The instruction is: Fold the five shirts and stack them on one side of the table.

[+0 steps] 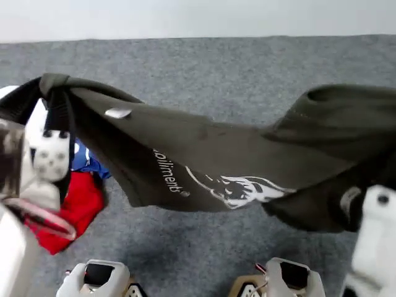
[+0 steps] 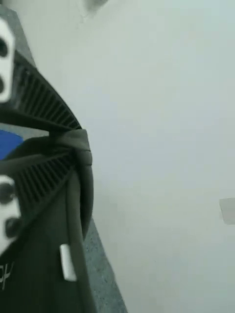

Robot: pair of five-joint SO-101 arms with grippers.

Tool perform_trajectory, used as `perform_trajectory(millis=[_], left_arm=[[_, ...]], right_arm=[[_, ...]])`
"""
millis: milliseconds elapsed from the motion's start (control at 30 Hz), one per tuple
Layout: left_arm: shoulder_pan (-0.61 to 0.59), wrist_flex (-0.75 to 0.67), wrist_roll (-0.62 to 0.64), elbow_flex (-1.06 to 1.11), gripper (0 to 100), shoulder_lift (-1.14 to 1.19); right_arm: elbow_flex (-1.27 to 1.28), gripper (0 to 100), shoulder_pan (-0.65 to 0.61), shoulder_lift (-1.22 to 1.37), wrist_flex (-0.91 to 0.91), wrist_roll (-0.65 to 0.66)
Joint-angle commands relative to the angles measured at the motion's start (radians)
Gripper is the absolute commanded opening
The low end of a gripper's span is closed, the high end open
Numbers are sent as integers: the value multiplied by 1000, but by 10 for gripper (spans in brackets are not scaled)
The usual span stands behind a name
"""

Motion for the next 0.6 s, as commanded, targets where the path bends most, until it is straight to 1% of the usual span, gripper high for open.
perform_trajectory(millis=[0, 100, 233, 400, 567], left_arm=[[-5, 2, -11, -21, 3, -44], [-6, 2, -20, -22, 3, -95], [-6, 2, -97, -19, 3, -150], [-6, 35, -110, -15, 3, -163], [-6, 32, -110, 150, 3, -172]], right_arm=[[-20, 9, 8, -28, -15, 31], [-20, 9, 8, -59, -15, 51], [-18, 9, 8, -91, -15, 61], [31, 9, 8, -94, 45, 55], [203, 10, 8, -96, 77, 55]])
